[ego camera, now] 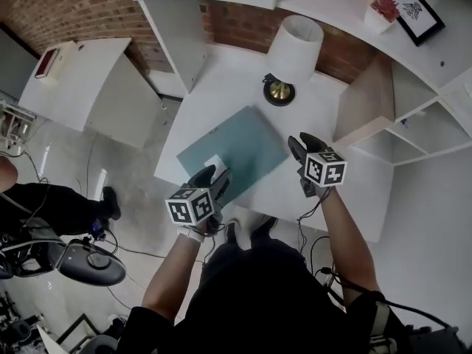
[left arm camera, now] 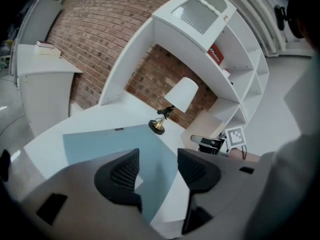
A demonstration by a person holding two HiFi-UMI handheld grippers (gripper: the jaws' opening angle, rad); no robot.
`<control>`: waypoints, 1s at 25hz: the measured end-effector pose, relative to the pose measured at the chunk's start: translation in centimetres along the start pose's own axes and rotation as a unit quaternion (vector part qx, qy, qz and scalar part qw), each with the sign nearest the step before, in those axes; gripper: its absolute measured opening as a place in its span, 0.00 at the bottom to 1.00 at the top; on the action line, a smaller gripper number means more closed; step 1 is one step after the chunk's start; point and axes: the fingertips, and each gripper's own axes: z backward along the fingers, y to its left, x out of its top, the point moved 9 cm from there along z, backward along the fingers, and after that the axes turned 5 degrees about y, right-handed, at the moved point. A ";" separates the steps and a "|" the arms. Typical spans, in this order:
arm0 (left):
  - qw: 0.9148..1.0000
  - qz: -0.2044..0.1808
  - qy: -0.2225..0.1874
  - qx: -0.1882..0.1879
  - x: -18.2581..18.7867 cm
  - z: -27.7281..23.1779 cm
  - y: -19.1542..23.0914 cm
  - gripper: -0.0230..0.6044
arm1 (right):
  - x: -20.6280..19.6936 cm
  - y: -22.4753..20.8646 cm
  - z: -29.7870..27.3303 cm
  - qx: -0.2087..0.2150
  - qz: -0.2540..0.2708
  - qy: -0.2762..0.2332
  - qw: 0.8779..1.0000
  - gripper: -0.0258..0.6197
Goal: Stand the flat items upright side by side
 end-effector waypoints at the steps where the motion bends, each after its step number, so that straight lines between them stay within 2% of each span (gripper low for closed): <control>1: 1.000 0.011 -0.006 0.018 -0.4 0.9 1.0 0.39 | 0.0 0.7 -0.8 0.016 0.004 0.015 1.000 0.30; 3: 0.997 0.030 -0.019 0.063 -1.2 2.7 2.9 0.39 | -0.2 1.9 -2.4 0.039 0.016 0.045 0.998 0.31; 6: 0.989 0.060 -0.033 0.130 -2.8 4.6 5.5 0.39 | -0.3 2.8 -4.4 0.047 0.039 0.074 0.995 0.31; 8: 0.984 0.089 -0.034 0.153 -4.1 5.2 6.9 0.39 | -0.4 3.2 -5.7 0.053 0.049 0.090 0.993 0.33; 12: 0.979 0.141 -0.021 0.145 -6.1 4.8 8.4 0.44 | -1.0 2.9 -8.1 0.070 0.039 0.127 0.989 0.40; 15: 0.978 0.156 -0.003 0.138 -6.8 3.6 8.6 0.48 | -1.5 2.0 -9.3 0.093 0.019 0.151 0.984 0.47; 18: 0.976 0.173 0.010 0.134 -7.2 2.0 9.0 0.49 | -2.1 1.3 -10.6 0.115 0.025 0.178 0.977 0.52; 21: 0.974 0.188 0.018 0.128 -7.7 1.0 9.4 0.49 | -3.1 0.9 -11.6 0.127 0.026 0.206 0.970 0.53; 25: 0.973 0.189 0.030 0.128 -7.9 0.1 9.5 0.49 | -3.5 0.7 -11.8 0.142 0.002 0.203 0.969 0.52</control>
